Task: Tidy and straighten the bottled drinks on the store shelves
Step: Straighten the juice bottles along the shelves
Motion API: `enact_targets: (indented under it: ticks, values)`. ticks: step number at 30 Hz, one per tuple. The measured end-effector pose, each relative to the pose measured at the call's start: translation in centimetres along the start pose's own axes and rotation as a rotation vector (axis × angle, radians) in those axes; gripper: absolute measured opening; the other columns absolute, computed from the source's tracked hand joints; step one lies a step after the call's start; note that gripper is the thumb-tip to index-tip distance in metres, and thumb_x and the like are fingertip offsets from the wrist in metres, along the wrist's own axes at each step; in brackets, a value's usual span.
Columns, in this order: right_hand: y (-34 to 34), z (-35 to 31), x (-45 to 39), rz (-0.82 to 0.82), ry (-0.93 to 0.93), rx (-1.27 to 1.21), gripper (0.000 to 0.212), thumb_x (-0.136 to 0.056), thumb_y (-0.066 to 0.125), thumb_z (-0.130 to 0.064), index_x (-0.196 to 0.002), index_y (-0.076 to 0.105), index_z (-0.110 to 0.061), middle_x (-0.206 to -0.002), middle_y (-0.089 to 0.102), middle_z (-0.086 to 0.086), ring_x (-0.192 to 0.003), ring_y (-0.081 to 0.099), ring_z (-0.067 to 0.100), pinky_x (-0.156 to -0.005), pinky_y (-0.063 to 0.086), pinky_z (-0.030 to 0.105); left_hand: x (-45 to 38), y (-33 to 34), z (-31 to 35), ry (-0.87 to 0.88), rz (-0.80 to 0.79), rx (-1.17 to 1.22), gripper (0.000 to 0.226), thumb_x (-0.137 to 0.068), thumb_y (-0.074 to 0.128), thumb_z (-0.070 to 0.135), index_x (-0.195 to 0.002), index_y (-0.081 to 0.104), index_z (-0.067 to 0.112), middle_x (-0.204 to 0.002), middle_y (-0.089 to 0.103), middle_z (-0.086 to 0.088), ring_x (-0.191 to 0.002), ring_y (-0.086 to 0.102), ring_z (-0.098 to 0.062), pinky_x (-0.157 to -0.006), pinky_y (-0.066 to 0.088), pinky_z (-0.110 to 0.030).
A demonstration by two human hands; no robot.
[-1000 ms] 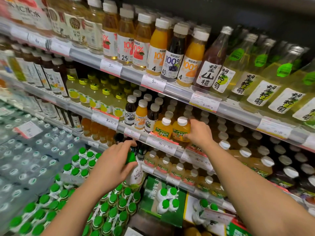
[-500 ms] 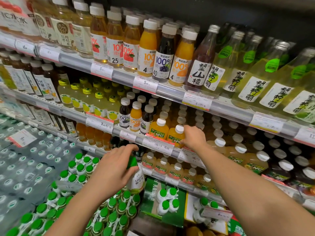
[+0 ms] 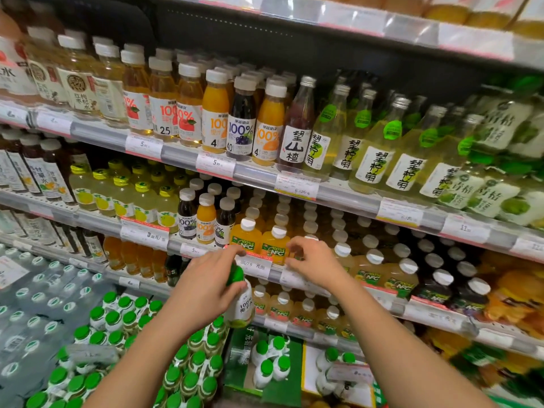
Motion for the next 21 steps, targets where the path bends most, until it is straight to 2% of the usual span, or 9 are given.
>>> enact_targets:
  ticks: [2, 4, 7, 10, 12, 14, 16, 20, 21]
  values:
    - [0.2, 0.1, 3.8, -0.164, -0.003, -0.220, 0.039, -0.091, 0.074, -0.037, -0.128, 0.066, -0.028, -0.114, 0.070, -0.010, -0.102, 0.067, 0.006, -0.093, 0.058, 0.033, -1.3, -0.4, 2.5, 0.031, 0.007, 0.001, 0.058, -0.091, 0.065, 0.050, -0.139, 0.040, 0.030, -0.126, 0.063, 0.007, -0.115, 0.059, -0.018, -0.093, 0.048, -0.037]
    - [0.1, 0.4, 7.3, -0.282, -0.010, -0.334, 0.044, -0.088, 0.078, -0.039, -0.129, 0.065, -0.029, -0.115, 0.071, -0.011, -0.104, 0.068, 0.002, -0.098, 0.057, 0.035, -2.4, -0.9, 5.4, 0.066, 0.014, 0.028, 0.055, -0.090, 0.068, 0.049, -0.135, 0.044, 0.029, -0.122, 0.064, 0.006, -0.111, 0.061, -0.017, -0.090, 0.050, -0.038]
    - [-1.3, 1.2, 11.9, -0.328, 0.000, -0.432, 0.054, -0.081, 0.084, -0.040, -0.130, 0.062, -0.034, -0.120, 0.069, -0.005, -0.102, 0.070, 0.005, -0.097, 0.058, 0.037, -3.4, -0.9, 10.0, 0.101, -0.003, 0.077, 0.049, -0.089, 0.069, 0.051, -0.130, 0.045, 0.036, -0.110, 0.064, 0.013, -0.101, 0.062, -0.011, -0.085, 0.052, -0.037]
    - [-3.3, 1.7, 15.4, -0.281, -0.043, -0.407, 0.054, -0.082, 0.082, -0.039, -0.131, 0.059, -0.037, -0.106, 0.068, -0.015, -0.084, 0.062, -0.005, -0.082, 0.053, 0.029, -3.8, 0.1, 15.1, 0.179, -0.053, 0.117, 0.046, -0.088, 0.069, 0.052, -0.125, 0.044, 0.040, -0.103, 0.062, 0.019, -0.094, 0.062, -0.007, -0.081, 0.052, -0.033]
    - [-4.5, 2.9, 17.1, -0.220, -0.042, -0.366, 0.067, -0.078, 0.083, -0.048, -0.137, 0.053, -0.039, -0.112, 0.065, -0.022, -0.094, 0.059, -0.008, -0.088, 0.050, 0.027, -3.9, 0.8, 18.4, 0.229, -0.081, 0.142, 0.046, -0.089, 0.069, 0.051, -0.125, 0.044, 0.040, -0.104, 0.063, 0.019, -0.092, 0.060, -0.003, -0.077, 0.049, -0.027]
    - [-5.8, 4.4, 18.5, -0.153, -0.018, -0.361, 0.079, -0.071, 0.083, -0.058, -0.140, 0.050, -0.041, -0.125, 0.063, -0.021, -0.110, 0.060, 0.000, -0.099, 0.052, 0.034, -4.1, 1.4, 21.5, 0.270, -0.089, 0.149, 0.046, -0.089, 0.069, 0.052, -0.125, 0.045, 0.039, -0.108, 0.064, 0.018, -0.095, 0.060, -0.003, -0.078, 0.049, -0.028]
    - [-7.1, 6.1, 19.8, -0.105, 0.026, -0.424, 0.072, -0.071, 0.086, -0.054, -0.133, 0.053, -0.042, -0.121, 0.065, -0.020, -0.108, 0.062, -0.001, -0.099, 0.053, 0.033, -4.4, 1.8, 24.4, 0.313, -0.092, 0.162, 0.045, -0.088, 0.069, 0.053, -0.123, 0.045, 0.040, -0.110, 0.063, 0.019, -0.097, 0.061, -0.003, -0.082, 0.051, -0.028]
    - [-10.3, 9.4, 22.4, 0.012, 0.075, -0.505, 0.055, -0.078, 0.086, -0.045, -0.121, 0.053, -0.045, -0.113, 0.062, -0.025, -0.097, 0.055, -0.022, -0.079, 0.046, 0.006, -5.1, 2.4, 30.0, 0.383, -0.118, 0.175, 0.044, -0.086, 0.071, 0.053, -0.122, 0.047, 0.043, -0.109, 0.063, 0.022, -0.098, 0.060, 0.000, -0.085, 0.052, -0.028]
    - [-11.0, 10.2, 23.0, 0.026, 0.080, -0.503, 0.053, -0.079, 0.086, -0.044, -0.118, 0.051, -0.047, -0.112, 0.061, -0.027, -0.096, 0.053, -0.023, -0.077, 0.045, 0.005, -5.3, 2.5, 31.3, 0.407, -0.126, 0.174, 0.044, -0.085, 0.071, 0.052, -0.122, 0.049, 0.042, -0.109, 0.063, 0.022, -0.098, 0.060, 0.001, -0.086, 0.051, -0.027]
Point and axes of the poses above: each hand's wrist, its own x-axis away from the middle knuckle, its own y-axis out of the palm, z = x × y, the point moved 9 cm from there along -x, towards the middle knuckle
